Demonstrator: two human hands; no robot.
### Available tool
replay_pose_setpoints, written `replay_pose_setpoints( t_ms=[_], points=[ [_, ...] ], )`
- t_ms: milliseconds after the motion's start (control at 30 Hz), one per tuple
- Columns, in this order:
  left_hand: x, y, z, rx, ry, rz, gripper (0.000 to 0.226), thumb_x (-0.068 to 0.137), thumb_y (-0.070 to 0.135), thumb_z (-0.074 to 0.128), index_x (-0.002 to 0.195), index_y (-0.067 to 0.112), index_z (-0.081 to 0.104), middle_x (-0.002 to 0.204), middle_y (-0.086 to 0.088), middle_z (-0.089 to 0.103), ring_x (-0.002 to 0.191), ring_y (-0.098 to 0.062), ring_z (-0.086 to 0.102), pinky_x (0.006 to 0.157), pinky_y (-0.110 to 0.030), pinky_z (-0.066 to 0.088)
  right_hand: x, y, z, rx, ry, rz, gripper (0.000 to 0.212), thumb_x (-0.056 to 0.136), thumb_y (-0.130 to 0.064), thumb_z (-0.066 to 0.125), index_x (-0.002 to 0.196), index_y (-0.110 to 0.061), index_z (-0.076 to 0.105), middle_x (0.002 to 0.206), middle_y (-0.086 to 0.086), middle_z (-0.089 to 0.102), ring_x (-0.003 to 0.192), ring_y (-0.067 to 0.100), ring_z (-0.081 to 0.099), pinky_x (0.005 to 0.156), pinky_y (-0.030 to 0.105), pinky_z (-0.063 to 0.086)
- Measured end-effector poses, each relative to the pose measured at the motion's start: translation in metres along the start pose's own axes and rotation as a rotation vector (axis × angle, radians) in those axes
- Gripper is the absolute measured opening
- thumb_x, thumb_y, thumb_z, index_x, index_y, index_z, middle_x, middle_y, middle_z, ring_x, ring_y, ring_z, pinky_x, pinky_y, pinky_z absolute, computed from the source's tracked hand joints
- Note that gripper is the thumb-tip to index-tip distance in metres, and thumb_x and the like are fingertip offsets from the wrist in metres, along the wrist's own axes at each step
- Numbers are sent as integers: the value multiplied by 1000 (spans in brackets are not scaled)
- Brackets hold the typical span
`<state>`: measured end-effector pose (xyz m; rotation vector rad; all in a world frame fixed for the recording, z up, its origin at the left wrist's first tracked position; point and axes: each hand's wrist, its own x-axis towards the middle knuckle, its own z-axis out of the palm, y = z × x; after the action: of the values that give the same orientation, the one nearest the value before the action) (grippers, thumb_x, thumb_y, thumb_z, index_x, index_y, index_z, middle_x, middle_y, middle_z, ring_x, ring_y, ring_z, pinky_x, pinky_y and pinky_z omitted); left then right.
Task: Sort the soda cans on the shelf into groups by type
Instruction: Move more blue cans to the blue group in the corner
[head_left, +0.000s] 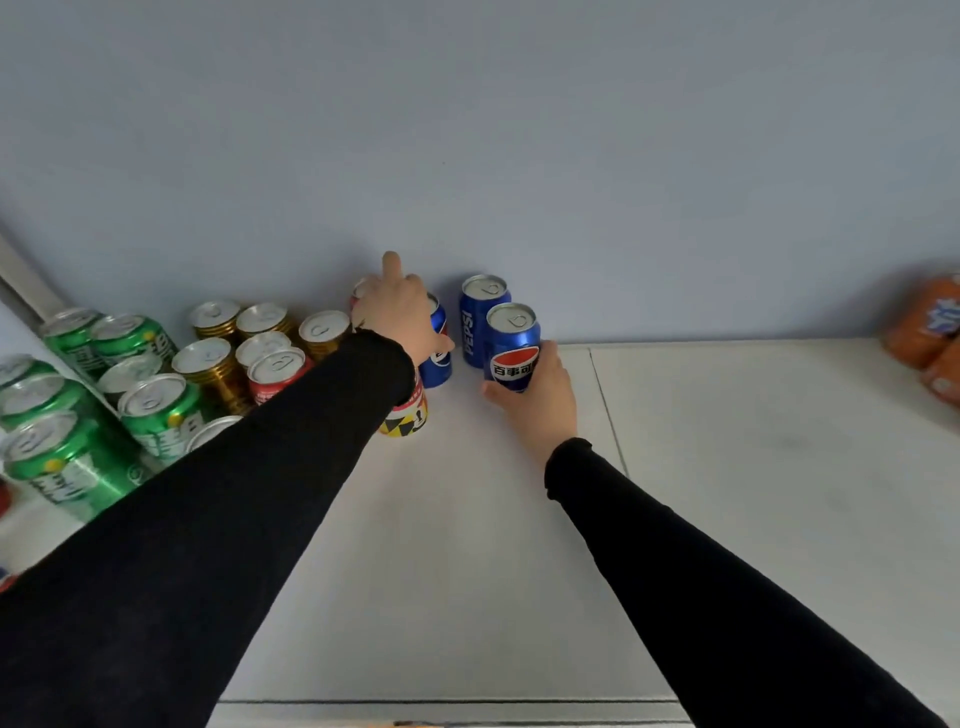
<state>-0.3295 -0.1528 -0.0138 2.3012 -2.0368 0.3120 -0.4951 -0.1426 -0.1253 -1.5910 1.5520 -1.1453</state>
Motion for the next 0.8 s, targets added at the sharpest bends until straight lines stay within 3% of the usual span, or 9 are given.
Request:
replay_pose_setpoints(
  t_ms=[200, 300, 400, 500, 800],
  points=[
    [-12, -5, -12, -162, 14, 146, 67, 75, 50, 81, 121, 10, 55, 120, -15, 45, 99, -30, 56, 86, -38, 51, -21, -3, -17, 116, 37, 58, 60, 76, -28, 85, 125, -19, 52, 114, -4, 66, 101, 12, 65, 73, 14, 49],
    [-25, 2, -25, -207, 30, 234, 63, 78, 48, 78, 125, 14, 55, 119, -15, 52, 104, -30, 54, 84, -36, 44, -39, -6, -41, 165, 75, 76, 60, 74, -26, 87, 120, -25, 48, 106, -12, 63, 92, -1, 62, 64, 6, 46],
    [-40, 22, -40, -341, -26, 353, 62, 74, 44, 82, 124, 18, 58, 116, -8, 63, 103, -28, 58, 90, -39, 48, -56, -2, -71, 162, 153, 76, 62, 73, -25, 88, 119, -23, 46, 103, -15, 62, 88, -8, 60, 61, 1, 44],
    [-54, 54, -47, -439, -59, 447, 55, 71, 41, 85, 116, 20, 61, 108, 1, 66, 97, -22, 59, 88, -37, 49, -71, 8, -106, 147, 220, 89, 59, 73, -25, 88, 117, -25, 48, 101, -18, 63, 86, -9, 61, 62, 3, 46],
    [-90, 218, -66, -513, -38, 742, 59, 72, 39, 85, 123, 23, 60, 111, 1, 67, 103, -22, 57, 82, -32, 46, -123, 66, -257, 89, 413, 108, 61, 74, -29, 87, 122, -24, 50, 105, -15, 64, 89, -6, 62, 64, 4, 47]
  ],
)
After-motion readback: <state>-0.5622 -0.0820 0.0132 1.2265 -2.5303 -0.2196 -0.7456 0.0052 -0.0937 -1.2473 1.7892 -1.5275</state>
